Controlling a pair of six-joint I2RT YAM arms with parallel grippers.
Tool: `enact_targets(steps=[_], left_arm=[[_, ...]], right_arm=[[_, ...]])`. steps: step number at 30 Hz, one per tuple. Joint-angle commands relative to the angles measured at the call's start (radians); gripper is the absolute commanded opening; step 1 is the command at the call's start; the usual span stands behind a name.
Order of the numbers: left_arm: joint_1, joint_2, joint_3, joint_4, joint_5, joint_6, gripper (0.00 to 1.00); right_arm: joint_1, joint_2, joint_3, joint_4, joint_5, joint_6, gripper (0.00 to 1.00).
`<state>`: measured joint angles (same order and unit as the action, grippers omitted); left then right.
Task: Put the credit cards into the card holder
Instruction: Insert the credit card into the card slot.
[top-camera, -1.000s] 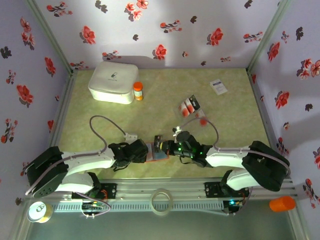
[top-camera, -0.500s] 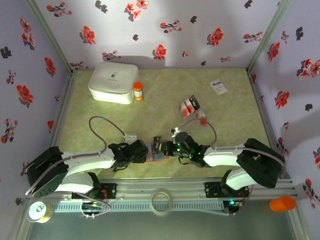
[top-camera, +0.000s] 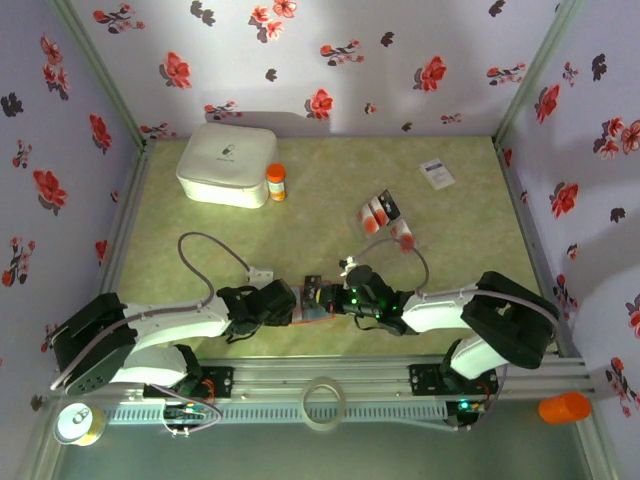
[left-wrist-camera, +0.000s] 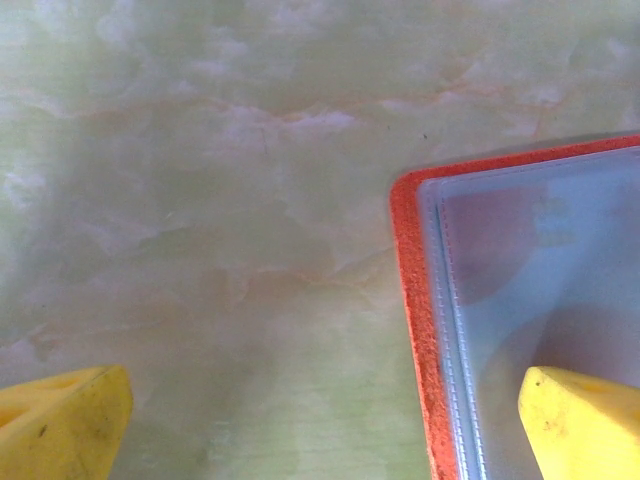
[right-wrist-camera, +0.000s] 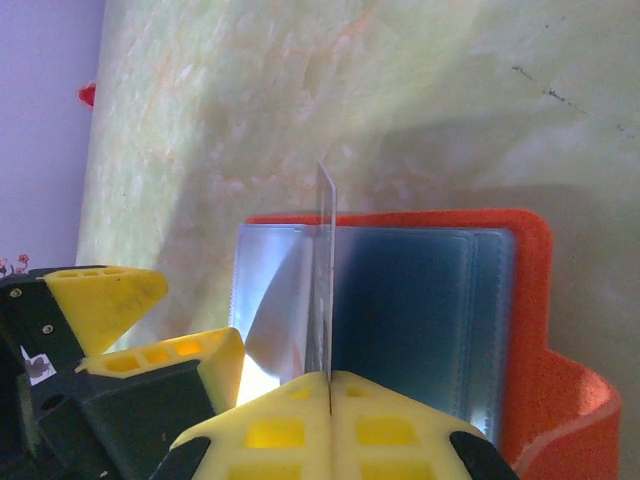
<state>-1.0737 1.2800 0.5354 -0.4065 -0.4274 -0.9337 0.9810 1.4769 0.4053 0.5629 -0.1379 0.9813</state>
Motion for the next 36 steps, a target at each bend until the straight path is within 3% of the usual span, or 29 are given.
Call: enact_targets(steps=[1,16,36], left_arm=[[-0.009,-0.001,-0.011,-0.032,-0.032,-0.017,1.00],[-0.009,-0.072,0.044,-0.069,-0.076,0.022,1.00],[-0.009,-0.011,-0.024,-0.049,-0.079,-0.017,1.00]], right_arm=[[0.012,0.020,0.016,0.034,-0.012,0.020,0.00],[0.011,-0.131,0.016,-0.119,0.050,-0.022,0.00],[0.013,-0.051,0.041,-0.048,-0.003,-0.009,0.00]])
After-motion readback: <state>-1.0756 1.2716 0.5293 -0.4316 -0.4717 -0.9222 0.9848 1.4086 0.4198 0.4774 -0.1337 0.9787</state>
